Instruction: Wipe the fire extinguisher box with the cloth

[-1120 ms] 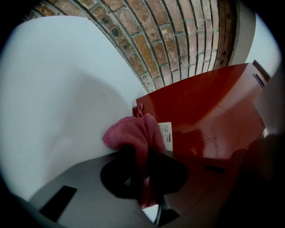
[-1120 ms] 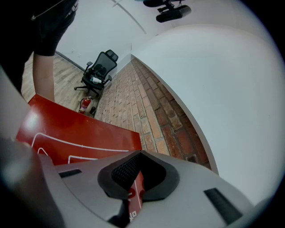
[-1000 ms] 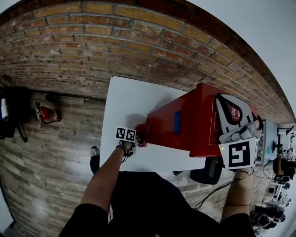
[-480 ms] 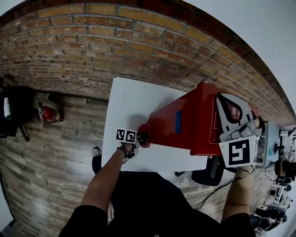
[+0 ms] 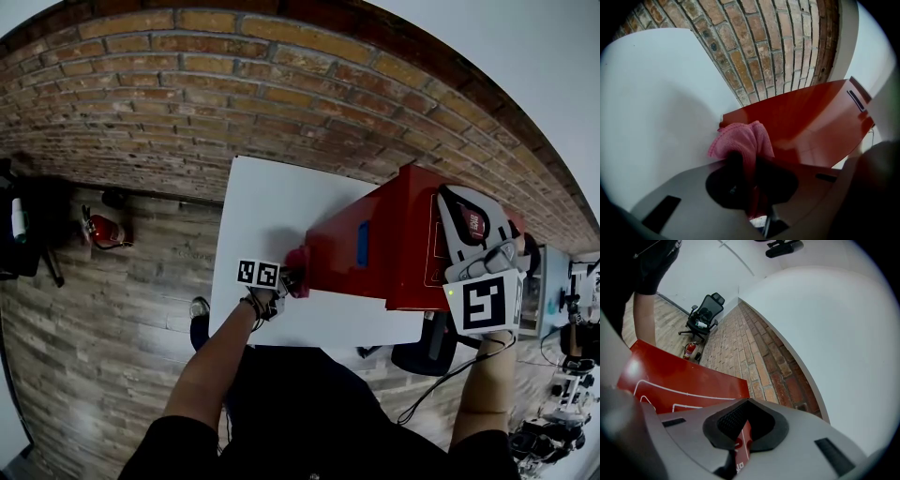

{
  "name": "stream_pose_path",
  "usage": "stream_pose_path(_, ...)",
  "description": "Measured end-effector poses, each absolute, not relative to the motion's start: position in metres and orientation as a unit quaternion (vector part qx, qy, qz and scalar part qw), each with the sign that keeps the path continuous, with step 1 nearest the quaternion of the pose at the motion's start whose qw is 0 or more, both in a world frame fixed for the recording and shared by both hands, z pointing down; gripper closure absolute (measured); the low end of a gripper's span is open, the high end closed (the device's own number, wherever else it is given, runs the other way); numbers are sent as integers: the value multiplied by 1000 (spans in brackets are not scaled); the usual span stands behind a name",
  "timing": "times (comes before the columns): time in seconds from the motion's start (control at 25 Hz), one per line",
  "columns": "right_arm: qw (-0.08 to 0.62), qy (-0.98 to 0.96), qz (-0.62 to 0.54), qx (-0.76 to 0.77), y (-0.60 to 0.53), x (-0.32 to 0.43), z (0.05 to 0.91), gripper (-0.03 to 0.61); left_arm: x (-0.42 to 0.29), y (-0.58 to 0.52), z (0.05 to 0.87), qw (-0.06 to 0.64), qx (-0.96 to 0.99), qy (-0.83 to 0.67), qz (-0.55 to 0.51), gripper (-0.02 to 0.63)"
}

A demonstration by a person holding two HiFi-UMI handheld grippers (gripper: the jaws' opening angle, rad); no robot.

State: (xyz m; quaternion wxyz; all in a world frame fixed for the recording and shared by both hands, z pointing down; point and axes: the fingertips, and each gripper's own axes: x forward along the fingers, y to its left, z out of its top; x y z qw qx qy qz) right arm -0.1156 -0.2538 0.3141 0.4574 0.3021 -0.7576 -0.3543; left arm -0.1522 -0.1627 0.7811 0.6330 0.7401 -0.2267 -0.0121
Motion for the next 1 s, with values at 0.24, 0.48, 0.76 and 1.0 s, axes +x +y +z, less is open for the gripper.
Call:
stream_pose_path(0.24,458,-757,-354,303,-254,-116,314,560,-153,-162,774,636,738,-225,-19,537)
stream_pose_path(0.48,458,-757,-353,303,-253,-116,314,560,-153,-161,766,638,736,-225,-20,538)
stream_pose_path(0.76,458,-757,-353,305,-253,-116,313,561,-153,-163,751,639,736,-223,-24,538)
stream_pose_path(1.0,459,-756,-353,305,-254,-116,314,560,-153,-163,739,637,738,-222,-23,538)
